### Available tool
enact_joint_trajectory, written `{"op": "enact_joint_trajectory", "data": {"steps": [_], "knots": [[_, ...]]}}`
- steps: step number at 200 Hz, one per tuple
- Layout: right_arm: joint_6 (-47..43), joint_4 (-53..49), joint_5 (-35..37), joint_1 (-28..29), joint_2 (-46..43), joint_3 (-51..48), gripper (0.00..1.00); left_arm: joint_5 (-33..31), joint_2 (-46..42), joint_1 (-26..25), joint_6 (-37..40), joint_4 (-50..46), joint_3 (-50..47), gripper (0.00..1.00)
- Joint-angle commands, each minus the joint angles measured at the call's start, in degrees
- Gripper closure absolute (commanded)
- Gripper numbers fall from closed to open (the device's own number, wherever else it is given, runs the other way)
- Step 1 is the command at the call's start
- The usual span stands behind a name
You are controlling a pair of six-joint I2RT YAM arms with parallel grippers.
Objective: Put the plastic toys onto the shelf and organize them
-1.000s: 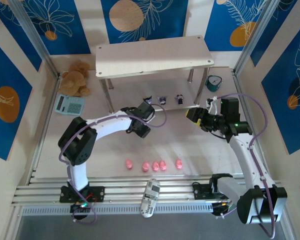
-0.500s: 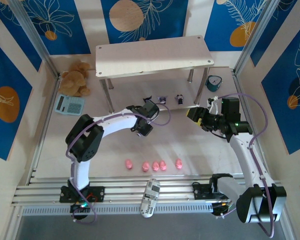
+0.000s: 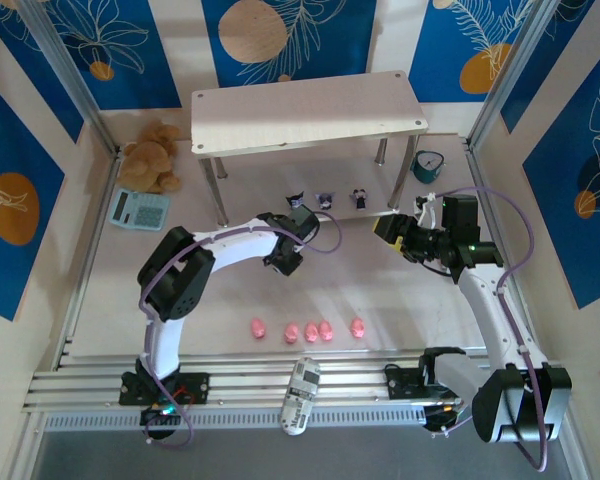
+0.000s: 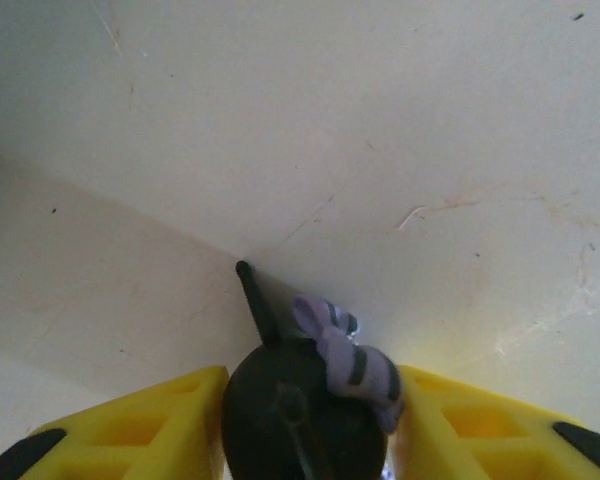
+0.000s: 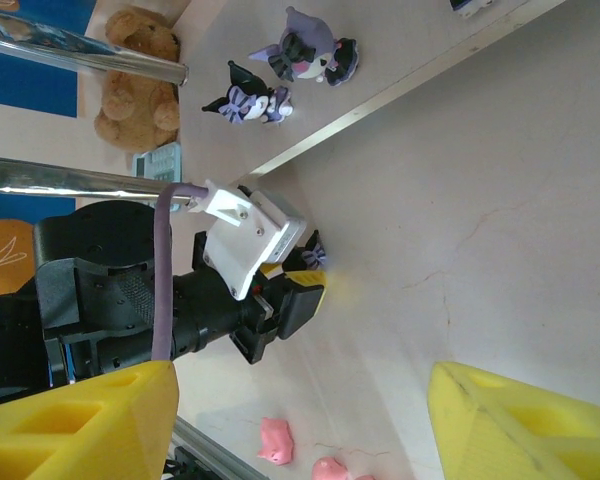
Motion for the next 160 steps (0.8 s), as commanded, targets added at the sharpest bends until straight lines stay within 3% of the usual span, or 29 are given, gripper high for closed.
{"op": "enact_joint_trajectory", "data": {"steps": [1,40,59,67,127,160], "knots": [[-0.41,0.26,-1.97,-0.22,0.15,-0.83,0.32,-1.33,0.23,-0.57,-0.3,-0.33,0.87,0.57],[-0.31,0.5,-2.17,-0.21,0.65,-0.74,0.33,-1.85,0.2,-0.58,0.36,-0.03,0.94,0.57],[-0.35,0.35,-2.08,-0.2,0.62,-0.46,0.33,0.2,-0.24,-0.39,1.34,0.8,0.29,0.79],[-0.38,0.3,-2.04,-0.21,0.56,-0.44,0.32,0.56,-0.83,-0.21,1.28,1.51,-0.45,0.83],[-0.28,-0.32,-1.97,-0.21,0.62,0.56,0.33,-0.03,-16.48,1.1,-0.38,18.5,-16.73,0.85],[-0.23,-0.75,-1.26,0.31,0.63,1.25,0.33,7.43,-29.25,5.25,-1.75,35.3,-30.65,0.85]]}}
